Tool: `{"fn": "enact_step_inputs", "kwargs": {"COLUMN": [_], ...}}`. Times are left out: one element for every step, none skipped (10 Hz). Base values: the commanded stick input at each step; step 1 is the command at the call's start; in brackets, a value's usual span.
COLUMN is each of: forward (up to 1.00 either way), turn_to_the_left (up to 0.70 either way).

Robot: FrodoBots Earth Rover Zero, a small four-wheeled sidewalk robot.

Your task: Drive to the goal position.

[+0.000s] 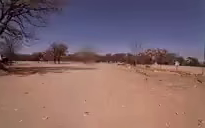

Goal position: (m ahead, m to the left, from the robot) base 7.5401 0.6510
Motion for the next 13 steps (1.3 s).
{"fn": "enact_step_inputs", "kwargs": {"forward": [1.00, 1.00, 1.00, 1.00, 1.00, 1.00, 1.00, 1.00, 1.00, 1.00, 1.00, 1.00, 1.00], "turn_to_the_left": [0.00, 0.00, 0.00, 0.00, 0.00, 0.00, 0.00, 0.00, 0.00, 0.00, 0.00, 0.00, 0.00]}}
